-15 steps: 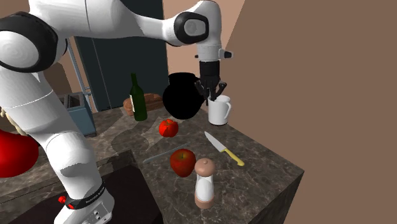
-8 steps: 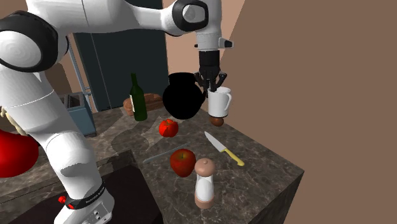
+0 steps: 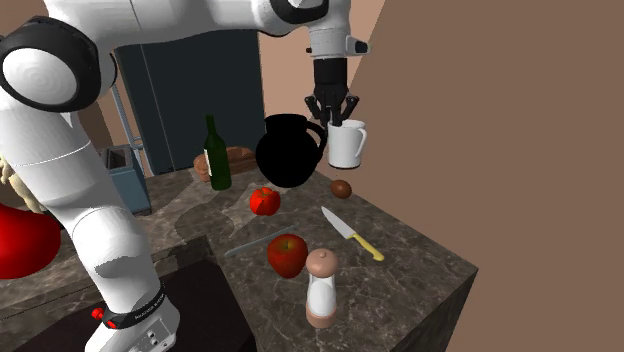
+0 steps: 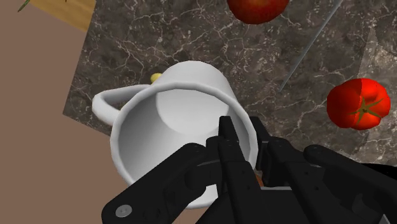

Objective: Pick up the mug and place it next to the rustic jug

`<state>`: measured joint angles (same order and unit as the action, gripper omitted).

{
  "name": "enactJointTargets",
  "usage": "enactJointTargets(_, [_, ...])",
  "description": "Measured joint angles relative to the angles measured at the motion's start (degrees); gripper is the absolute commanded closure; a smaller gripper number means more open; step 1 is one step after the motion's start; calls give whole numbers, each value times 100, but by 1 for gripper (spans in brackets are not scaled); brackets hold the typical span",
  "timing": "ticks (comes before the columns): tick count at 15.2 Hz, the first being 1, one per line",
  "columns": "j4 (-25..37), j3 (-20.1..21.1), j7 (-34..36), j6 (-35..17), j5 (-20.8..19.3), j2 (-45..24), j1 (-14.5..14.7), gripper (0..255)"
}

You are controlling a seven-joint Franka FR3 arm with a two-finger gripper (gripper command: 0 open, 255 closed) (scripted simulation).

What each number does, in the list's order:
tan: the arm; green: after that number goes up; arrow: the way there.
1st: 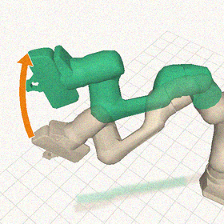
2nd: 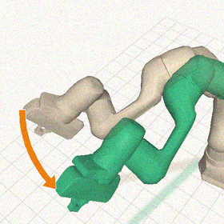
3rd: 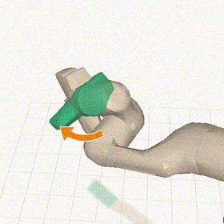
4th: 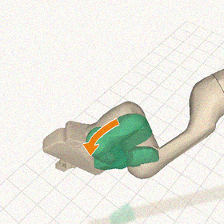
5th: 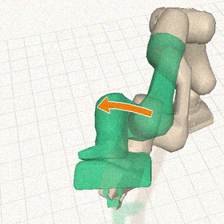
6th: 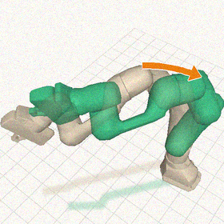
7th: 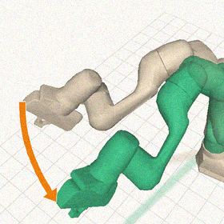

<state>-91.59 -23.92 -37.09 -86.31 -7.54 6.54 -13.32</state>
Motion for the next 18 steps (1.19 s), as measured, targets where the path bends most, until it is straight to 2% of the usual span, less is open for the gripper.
enactJointTargets(12, [1518, -102, -262, 1025, 195, -518, -62, 255])
enactJointTargets(18, [1234, 366, 557, 1146, 74, -169, 333, 255])
